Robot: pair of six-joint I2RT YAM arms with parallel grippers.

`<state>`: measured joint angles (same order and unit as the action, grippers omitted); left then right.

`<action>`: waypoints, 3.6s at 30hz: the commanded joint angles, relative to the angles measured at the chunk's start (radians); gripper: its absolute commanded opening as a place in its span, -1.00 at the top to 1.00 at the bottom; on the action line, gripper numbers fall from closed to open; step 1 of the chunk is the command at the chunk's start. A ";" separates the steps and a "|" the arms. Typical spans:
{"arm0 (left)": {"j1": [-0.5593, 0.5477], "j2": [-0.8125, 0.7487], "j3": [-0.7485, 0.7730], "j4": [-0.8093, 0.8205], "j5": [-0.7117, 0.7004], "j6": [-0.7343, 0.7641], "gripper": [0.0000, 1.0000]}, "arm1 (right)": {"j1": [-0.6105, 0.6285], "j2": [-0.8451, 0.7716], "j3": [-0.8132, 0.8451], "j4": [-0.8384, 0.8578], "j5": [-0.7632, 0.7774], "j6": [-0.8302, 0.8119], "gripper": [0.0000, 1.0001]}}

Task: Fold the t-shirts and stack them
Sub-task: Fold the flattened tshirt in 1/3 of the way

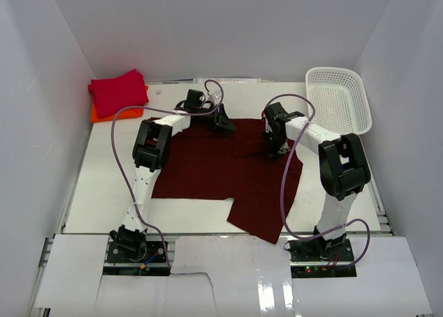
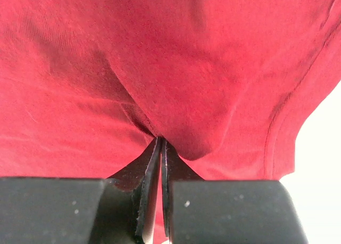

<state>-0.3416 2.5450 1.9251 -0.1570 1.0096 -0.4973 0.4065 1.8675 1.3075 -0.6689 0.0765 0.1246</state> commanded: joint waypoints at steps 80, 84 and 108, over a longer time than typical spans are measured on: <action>0.030 -0.035 -0.003 -0.065 -0.028 0.023 -0.02 | 0.245 -0.065 0.090 0.032 0.014 -0.106 0.09; 0.042 -0.038 -0.015 -0.053 -0.028 0.011 -0.02 | 0.267 -0.025 0.124 0.042 0.000 -0.095 0.08; 0.053 -0.032 -0.015 -0.041 -0.012 0.000 -0.02 | 0.282 0.243 0.340 0.100 -0.003 -0.083 0.11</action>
<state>-0.3027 2.5450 1.9236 -0.1761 1.0302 -0.5171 0.6876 2.1014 1.5951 -0.5995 0.0689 0.0341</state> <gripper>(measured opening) 0.510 0.449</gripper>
